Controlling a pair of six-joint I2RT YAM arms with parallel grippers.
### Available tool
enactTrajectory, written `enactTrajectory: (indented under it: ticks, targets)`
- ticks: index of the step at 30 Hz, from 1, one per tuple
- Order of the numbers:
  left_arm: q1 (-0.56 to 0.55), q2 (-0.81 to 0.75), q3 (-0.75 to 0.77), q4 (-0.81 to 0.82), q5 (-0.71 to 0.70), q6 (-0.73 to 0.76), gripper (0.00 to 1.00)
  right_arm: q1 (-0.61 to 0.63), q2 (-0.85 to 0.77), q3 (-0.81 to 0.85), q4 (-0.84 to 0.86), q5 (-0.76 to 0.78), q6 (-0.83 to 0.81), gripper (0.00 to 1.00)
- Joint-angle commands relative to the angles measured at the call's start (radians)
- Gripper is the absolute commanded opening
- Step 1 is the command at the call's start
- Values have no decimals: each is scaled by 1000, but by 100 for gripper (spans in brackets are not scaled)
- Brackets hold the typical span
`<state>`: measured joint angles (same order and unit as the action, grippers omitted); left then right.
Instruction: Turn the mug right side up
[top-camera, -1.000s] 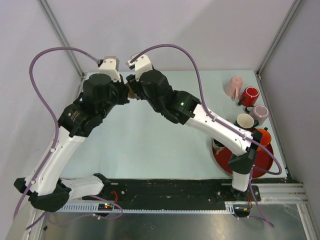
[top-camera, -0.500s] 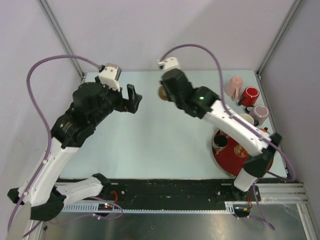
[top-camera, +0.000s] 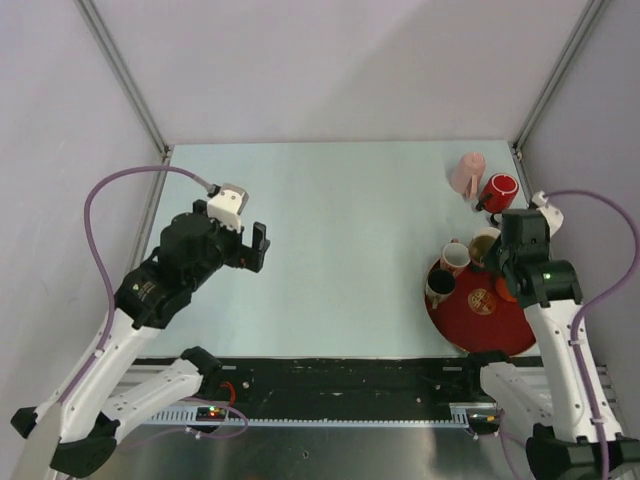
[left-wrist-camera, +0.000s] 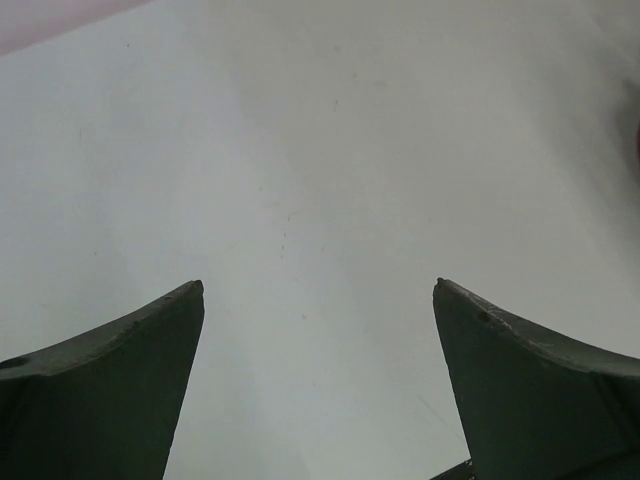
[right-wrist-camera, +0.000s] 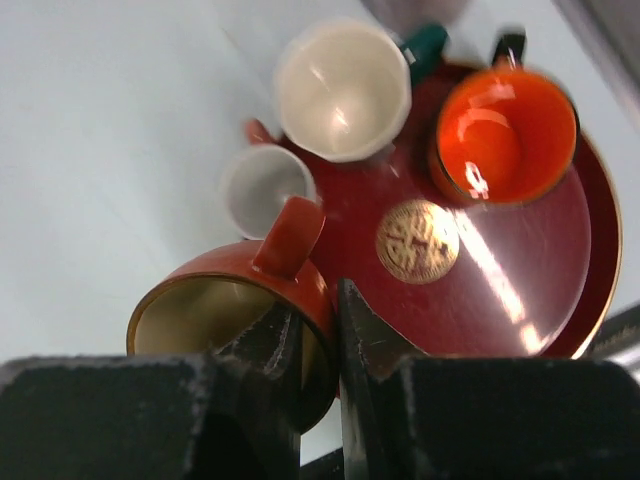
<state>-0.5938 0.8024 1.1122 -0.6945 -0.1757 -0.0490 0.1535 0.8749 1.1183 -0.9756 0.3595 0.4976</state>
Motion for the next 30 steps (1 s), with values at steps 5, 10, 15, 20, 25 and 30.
enactTrajectory:
  ticks: [5,10,15,20,25,30]
  targets:
    - [8,-92,-56,43,-47,47,100,-312,-14,-276,99,-177,162,0]
    - [6,-130,-78,53,-68,60,100,-381,-3,-389,148,-210,189,0]
    - [8,-136,-72,66,-78,89,100,-385,72,-501,303,-222,273,0]
    - [7,-134,-50,74,-93,114,100,-385,154,-544,392,-171,313,0]
    - [7,-123,-37,84,-108,130,100,-385,221,-568,512,-184,317,0]
    - [7,-106,-14,92,-121,143,100,-387,301,-562,550,-197,321,6]
